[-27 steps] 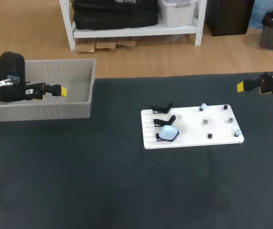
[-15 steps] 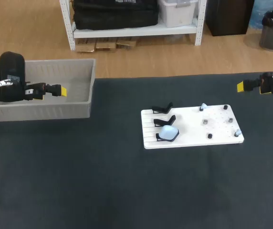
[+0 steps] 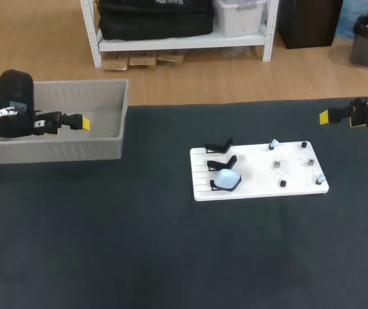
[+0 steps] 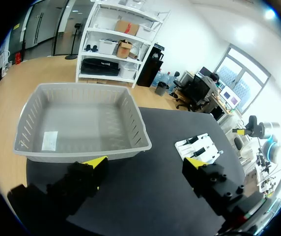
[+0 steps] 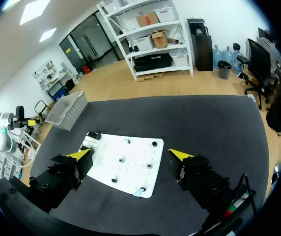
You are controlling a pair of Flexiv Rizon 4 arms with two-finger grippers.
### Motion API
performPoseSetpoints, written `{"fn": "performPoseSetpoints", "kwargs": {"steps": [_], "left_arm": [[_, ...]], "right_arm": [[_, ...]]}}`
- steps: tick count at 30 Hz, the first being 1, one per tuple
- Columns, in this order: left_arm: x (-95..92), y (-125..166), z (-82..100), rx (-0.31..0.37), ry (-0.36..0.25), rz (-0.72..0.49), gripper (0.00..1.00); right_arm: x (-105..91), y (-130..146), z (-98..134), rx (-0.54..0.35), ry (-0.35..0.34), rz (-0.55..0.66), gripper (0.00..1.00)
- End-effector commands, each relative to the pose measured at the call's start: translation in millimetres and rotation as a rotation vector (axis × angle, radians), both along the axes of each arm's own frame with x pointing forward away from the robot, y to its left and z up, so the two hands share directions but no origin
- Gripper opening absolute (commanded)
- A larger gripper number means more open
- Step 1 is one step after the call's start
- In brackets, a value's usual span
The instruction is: Pick up each earbud case from the left stands, insert the matching earbuds, close the lid, and place the case in the box.
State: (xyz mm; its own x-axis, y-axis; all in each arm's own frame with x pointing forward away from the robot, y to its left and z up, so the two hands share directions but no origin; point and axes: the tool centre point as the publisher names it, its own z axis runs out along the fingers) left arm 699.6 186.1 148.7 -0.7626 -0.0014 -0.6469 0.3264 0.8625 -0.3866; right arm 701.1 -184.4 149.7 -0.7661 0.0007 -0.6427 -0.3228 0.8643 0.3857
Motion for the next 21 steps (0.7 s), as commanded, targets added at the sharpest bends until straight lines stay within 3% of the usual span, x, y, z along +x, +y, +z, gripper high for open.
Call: {"fn": "performPoseSetpoints", "kwargs": {"steps": [1,9,12,21], "left_arm": [[0.4,-1,1.2,0.005,0.005,0.002,1.00],[0.4,-1,1.2,0.005,0.005,0.002,1.00],[-1.9,-4,1.6,-0.030,0.009,-0.018,1.00],[-3.0,-41,21.5,0.059,-0.138,-0.234,1.00]], "right_arm": [[-0.2,0,0,-0.001,0.000,0.000,1.00],[-0.2,0,0,-0.001,0.000,0.000,1.00],[-0.2,0,0,-0.001,0.000,0.000,1.00],[-0.2,0,0,-0.001,0.000,0.000,1.00]]}}
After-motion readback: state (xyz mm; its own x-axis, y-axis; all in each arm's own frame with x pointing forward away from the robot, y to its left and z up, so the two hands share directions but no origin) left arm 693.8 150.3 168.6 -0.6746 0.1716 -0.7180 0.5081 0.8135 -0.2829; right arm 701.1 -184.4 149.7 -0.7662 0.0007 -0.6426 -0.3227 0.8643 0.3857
